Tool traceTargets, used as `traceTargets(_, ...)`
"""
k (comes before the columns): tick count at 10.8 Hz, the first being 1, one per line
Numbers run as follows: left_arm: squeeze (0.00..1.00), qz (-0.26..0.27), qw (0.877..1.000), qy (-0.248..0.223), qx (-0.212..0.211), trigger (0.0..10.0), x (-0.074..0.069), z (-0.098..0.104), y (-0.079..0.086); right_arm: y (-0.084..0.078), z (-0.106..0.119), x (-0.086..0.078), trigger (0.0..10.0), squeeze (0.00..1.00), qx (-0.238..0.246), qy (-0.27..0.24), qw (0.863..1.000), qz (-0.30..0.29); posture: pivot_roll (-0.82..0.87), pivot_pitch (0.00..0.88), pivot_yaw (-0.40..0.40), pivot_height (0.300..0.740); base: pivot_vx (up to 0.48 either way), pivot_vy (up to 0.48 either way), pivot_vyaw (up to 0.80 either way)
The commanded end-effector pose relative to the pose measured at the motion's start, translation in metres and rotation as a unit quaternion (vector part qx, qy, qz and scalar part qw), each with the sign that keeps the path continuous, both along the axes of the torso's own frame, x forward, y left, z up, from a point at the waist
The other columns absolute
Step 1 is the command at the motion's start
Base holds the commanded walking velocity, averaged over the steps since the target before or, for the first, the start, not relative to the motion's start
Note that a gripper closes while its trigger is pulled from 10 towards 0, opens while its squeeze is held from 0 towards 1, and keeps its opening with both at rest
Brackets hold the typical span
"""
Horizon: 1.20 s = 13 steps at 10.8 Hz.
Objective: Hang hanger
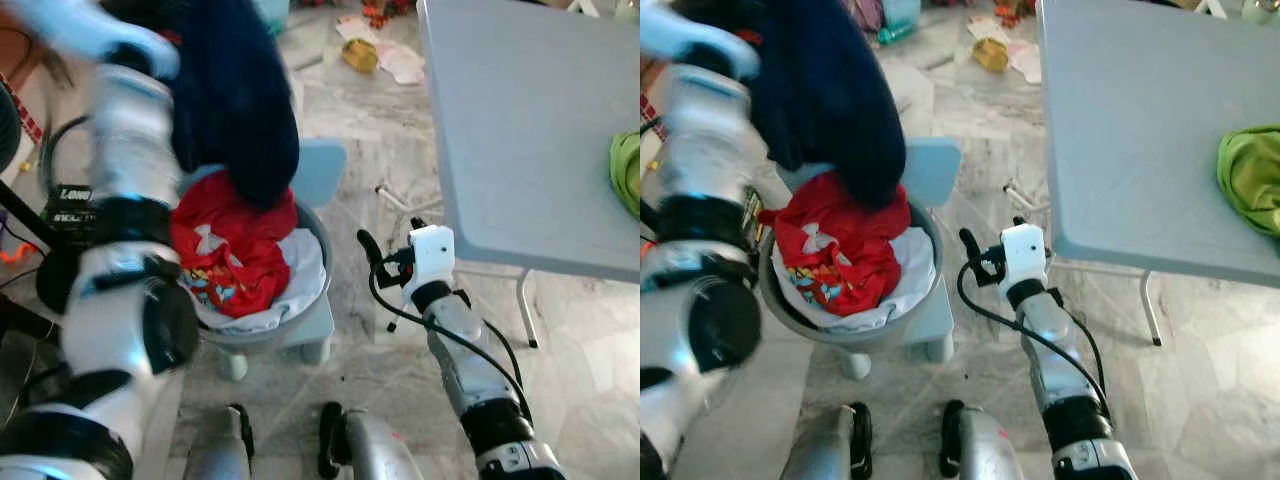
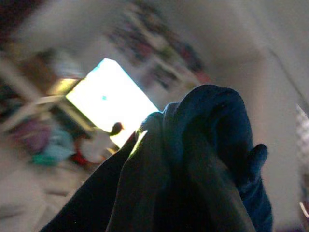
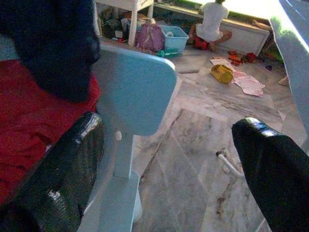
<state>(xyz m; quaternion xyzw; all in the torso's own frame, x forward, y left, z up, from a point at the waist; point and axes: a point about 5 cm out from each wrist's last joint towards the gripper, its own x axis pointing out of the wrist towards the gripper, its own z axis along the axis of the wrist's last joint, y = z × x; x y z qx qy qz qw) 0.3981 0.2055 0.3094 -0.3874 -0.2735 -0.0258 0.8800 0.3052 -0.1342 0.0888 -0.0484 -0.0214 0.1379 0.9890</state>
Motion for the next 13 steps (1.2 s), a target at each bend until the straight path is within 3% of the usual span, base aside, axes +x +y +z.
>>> traceTargets(1,0.00,0.007,0.999,0.037,-0.008,0.0,0.001,-0.019,-0.001,-0.003,-0.003,0.000,10.0,0.00,-0.003,0.004,1.000,-0.010,0.09,0.149,-0.066,0.740,0.000,0.000,0.00)
traceTargets(3,0.00,-0.046,0.983,0.137,0.115,0.0,-0.007,-0.087,-0.037,-0.001,-0.005,-0.003,10.0,0.00,-0.002,0.004,1.000,-0.008,0.09,0.156,-0.069,0.740,0.000,0.000,0.00)
traceTargets(4,0.00,-0.072,0.971,0.183,0.136,0.0,-0.017,-0.123,-0.045,-0.002,-0.005,-0.003,10.0,0.00,-0.003,0.004,1.000,-0.009,0.09,0.165,-0.074,0.740,0.000,0.000,0.00)
traceTargets(5,0.00,-0.088,0.950,0.253,0.163,0.0,-0.031,-0.169,-0.048,-0.003,-0.004,-0.001,10.0,0.00,-0.004,0.004,1.000,-0.009,0.10,0.171,-0.080,0.740,0.000,0.000,0.00)
traceTargets(6,0.00,-0.103,0.933,0.305,0.162,0.0,-0.041,-0.195,-0.048,-0.002,-0.004,-0.001,10.0,0.00,-0.005,0.003,1.000,-0.008,0.10,0.174,-0.082,0.740,0.000,0.000,0.00)
traceTargets(7,0.00,-0.084,0.916,0.361,0.153,2.7,-0.053,-0.219,-0.039,-0.001,-0.004,-0.001,10.0,0.00,-0.006,0.003,1.000,-0.005,0.10,0.178,-0.085,0.740,0.000,0.000,0.00)
traceTargets(8,0.00,-0.087,0.903,0.388,0.162,5.9,-0.060,-0.230,-0.037,-0.001,-0.004,-0.001,10.0,0.00,-0.007,0.003,1.000,-0.005,0.09,0.179,-0.085,0.740,0.000,0.000,0.00)
traceTargets(9,1.00,-0.062,0.880,0.428,0.196,10.0,-0.074,-0.248,-0.025,-0.002,-0.005,-0.002,10.0,0.00,-0.009,0.004,1.000,-0.005,0.09,0.183,-0.087,0.740,0.000,0.000,0.00)
traceTargets(10,1.00,-0.054,0.884,0.397,0.241,10.0,-0.081,-0.244,-0.021,-0.004,-0.005,-0.004,10.0,0.00,-0.011,0.005,1.000,-0.005,0.09,0.188,-0.089,0.740,0.000,0.000,0.00)
traceTargets(11,1.00,-0.081,0.889,0.360,0.270,10.0,-0.085,-0.237,-0.026,-0.005,-0.005,-0.004,10.0,0.00,-0.012,0.006,1.000,-0.005,0.09,0.193,-0.094,0.740,0.000,0.000,0.00)
traceTargets(12,1.00,-0.096,0.849,0.337,0.396,10.0,-0.102,-0.238,-0.024,-0.005,-0.006,-0.006,10.0,0.00,-0.013,0.007,1.000,-0.003,0.10,0.208,-0.096,0.740,0.000,0.000,0.00)
traceTargets(13,1.00,-0.107,0.798,0.350,0.480,10.0,-0.122,-0.250,-0.014,-0.004,-0.008,-0.007,10.0,0.00,-0.015,0.011,1.000,0.000,0.10,0.217,-0.093,0.740,0.000,0.000,0.00)
